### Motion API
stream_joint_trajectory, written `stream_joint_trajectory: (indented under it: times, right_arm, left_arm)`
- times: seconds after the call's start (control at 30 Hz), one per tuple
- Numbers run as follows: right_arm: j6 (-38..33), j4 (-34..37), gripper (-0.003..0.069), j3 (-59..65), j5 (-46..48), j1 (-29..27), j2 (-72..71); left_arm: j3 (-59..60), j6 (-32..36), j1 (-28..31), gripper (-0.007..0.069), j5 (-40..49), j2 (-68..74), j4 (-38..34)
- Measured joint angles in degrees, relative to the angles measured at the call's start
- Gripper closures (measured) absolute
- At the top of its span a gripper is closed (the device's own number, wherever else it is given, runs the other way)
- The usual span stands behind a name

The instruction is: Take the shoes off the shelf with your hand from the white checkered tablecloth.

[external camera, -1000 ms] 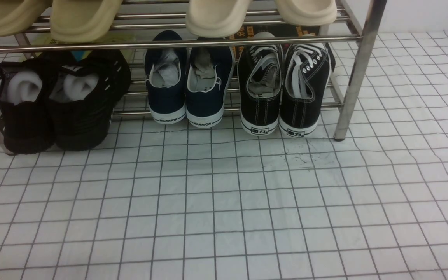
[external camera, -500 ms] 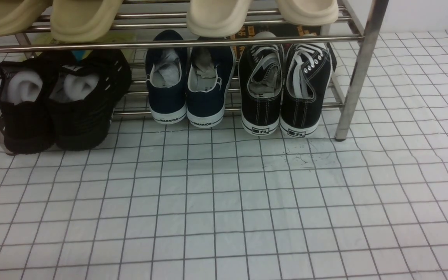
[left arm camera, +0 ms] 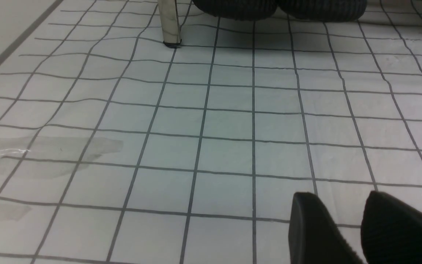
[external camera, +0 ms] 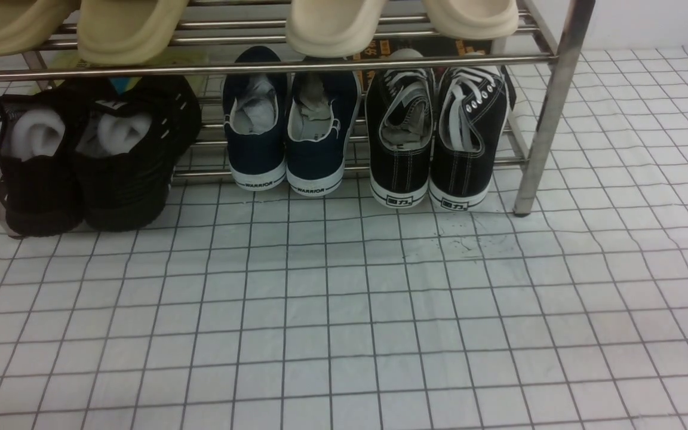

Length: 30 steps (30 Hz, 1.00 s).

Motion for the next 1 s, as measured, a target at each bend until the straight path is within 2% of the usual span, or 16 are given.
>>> stream_joint_trajectory:
  times: [0.03,0.13,0.2,0.33,0.43,0.47,0.53,0.57,0.6,0.67,0.77,1.0]
  right_arm:
    - [-2.91,4.78,0.0596,-2.03,0.58,0.88,3.74]
    - [-4.98,7.71,0.0557,-6.05,0.94,3.97,8.84]
    - [-3.84,6.79,0.0517,-12.77,-0.46,11.37,15.74]
    - [3.09,-1.63,0.047,-23.29,-4.51,23.0,25.01]
    - [8.92,-8.6,0.0424,-31.28,-5.51,28.46,29.78]
    - [14.69,-15.17,0.0377,-37.53,-5.61,31.95,34.59]
    - [16.91,-18.44,0.0351,-41.05,-5.61,33.53,37.04]
    - [21.36,-22.9,0.0306,-46.53,-5.61,35.61,41.01]
    - [21.79,-24.19,0.0301,-47.19,-5.61,35.83,41.51]
    - [26.0,-31.05,0.0254,-54.52,-5.61,37.85,47.2]
    - [28.46,-36.53,0.0223,-61.76,-5.61,38.89,53.37]
    - [28.9,-40.33,0.0214,-69.56,-8.84,38.95,62.06]
  left_arm:
    - [0.0,0.0,0.0,0.0384,0.0,0.0,0.0]
    - [0.0,0.0,0.0,0.0384,0.0,0.0,0.0]
    - [0.0,0.0,0.0,0.0384,0.0,0.0,0.0]
    - [0.0,0.0,0.0,0.0384,0.0,0.0,0.0]
    - [0.0,0.0,0.0,0.0384,0.0,0.0,0.0]
    - [0.0,0.0,0.0,0.0384,0.0,0.0,0.0]
    - [0.0,0.0,0.0,0.0384,0.0,0.0,0.0]
    - [0.0,0.0,0.0,0.0384,0.0,0.0,0.0]
    - [0.0,0.0,0.0,0.0384,0.0,0.0,0.0]
    - [0.0,0.0,0.0,0.0384,0.0,0.0,0.0]
    - [0.0,0.0,0.0,0.0384,0.0,0.0,0.0]
    - [0.0,0.0,0.0,0.0384,0.0,0.0,0.0]
